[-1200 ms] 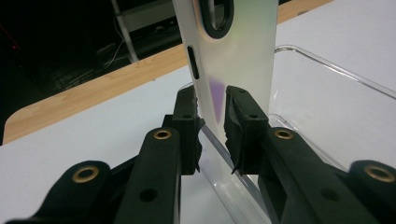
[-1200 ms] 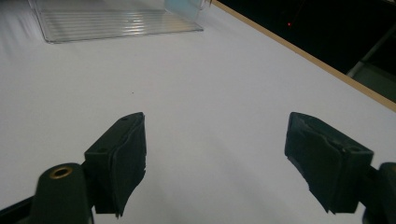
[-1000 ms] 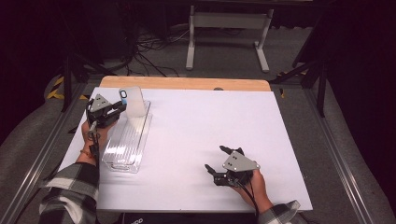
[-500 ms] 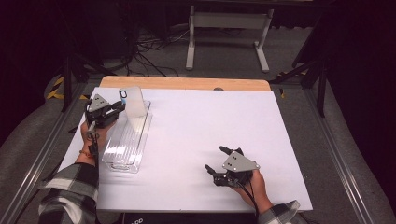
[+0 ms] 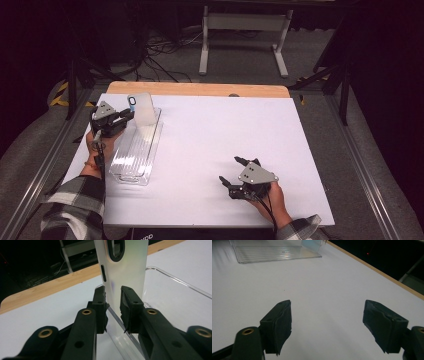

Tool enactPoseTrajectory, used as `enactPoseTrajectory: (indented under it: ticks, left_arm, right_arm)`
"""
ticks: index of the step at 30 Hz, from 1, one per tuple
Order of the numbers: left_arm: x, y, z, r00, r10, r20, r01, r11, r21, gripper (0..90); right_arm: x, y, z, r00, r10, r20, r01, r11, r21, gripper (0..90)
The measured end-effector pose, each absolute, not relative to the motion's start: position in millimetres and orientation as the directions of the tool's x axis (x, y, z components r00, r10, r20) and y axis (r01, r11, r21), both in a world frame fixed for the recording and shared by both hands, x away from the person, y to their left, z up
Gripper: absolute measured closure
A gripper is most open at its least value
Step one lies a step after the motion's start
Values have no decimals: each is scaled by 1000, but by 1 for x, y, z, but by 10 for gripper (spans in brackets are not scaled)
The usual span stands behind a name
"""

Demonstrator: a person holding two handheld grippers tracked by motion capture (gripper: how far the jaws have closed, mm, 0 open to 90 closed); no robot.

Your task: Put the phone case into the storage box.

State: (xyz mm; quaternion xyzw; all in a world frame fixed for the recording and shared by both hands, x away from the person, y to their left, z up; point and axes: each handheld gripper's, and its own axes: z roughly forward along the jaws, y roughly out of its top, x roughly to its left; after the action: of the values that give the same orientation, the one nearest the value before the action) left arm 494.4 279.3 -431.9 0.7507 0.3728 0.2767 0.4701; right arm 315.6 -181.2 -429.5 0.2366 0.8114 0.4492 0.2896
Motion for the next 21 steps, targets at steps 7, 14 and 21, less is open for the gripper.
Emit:
enactPoseTrajectory:
  ticks: [7, 14, 21]
  left_arm:
    - [492, 280, -430, 572, 818, 57, 296, -270, 916, 757]
    - [491, 281, -429, 574, 818, 47, 294, -259, 920, 749]
    - [490, 281, -429, 577, 816, 42, 293, -254, 922, 738]
  right_arm:
    - [316, -181, -429, -720, 644, -259, 120, 484, 867, 238]
    - [315, -181, -429, -721, 642, -262, 114, 483, 868, 261]
    - [315, -182, -428, -721, 643, -260, 114, 481, 869, 252]
